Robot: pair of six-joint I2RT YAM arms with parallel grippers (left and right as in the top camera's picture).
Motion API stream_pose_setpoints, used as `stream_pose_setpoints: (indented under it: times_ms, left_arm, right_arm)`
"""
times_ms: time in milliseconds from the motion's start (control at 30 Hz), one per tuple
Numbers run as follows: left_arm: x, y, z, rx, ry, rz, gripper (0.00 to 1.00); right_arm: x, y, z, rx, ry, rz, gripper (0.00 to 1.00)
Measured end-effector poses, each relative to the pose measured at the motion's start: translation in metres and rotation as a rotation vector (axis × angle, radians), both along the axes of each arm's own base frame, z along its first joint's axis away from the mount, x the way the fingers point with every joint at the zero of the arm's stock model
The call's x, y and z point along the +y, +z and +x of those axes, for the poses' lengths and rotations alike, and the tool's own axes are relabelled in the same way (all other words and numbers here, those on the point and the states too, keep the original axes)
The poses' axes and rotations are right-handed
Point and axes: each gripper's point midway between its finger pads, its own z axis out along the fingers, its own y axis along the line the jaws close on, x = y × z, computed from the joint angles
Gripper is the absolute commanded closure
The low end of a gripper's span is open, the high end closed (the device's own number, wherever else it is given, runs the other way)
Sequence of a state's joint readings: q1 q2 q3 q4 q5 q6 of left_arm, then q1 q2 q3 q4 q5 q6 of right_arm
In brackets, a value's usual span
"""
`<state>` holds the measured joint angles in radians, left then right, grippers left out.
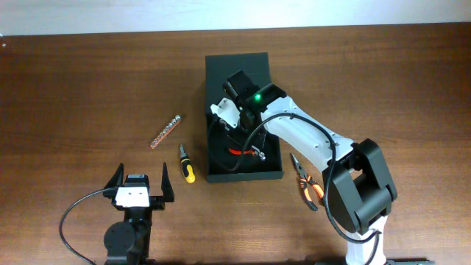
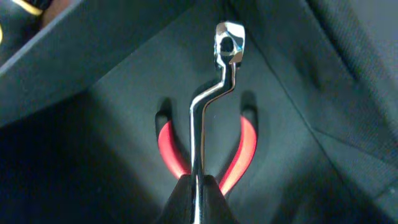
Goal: Pack container
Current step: 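Lower the wrench into the box and open the right gripper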
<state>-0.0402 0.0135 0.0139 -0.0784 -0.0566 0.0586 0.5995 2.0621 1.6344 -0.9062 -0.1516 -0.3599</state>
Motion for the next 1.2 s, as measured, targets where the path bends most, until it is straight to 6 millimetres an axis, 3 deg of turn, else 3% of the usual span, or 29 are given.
stream_pose_setpoints:
  times_ms: [767,900,1033,1200]
  left_arm:
    - [0.0,0.0,0.0,0.0,0.0,0.0,0.01]
    - [0.0,0.0,0.0,0.0,0.0,0.0,0.01]
    - [0.0,0.0,0.0,0.0,0.0,0.0,0.01]
    - [0.0,0.0,0.0,0.0,0.0,0.0,0.01]
  right_arm:
    - [0.003,0.0,0.006,-0.019,-0.012,0.012,0.89]
    - [0.004,0.004,0.007,-0.015,-0.043,0.019,0.72]
    - [-0.005,0.027,0.008,-0.031,-0.098,0.015,0.33]
    - [-0.043,0.076,-0.005,-0.031,-0.219,-0.005,0.26]
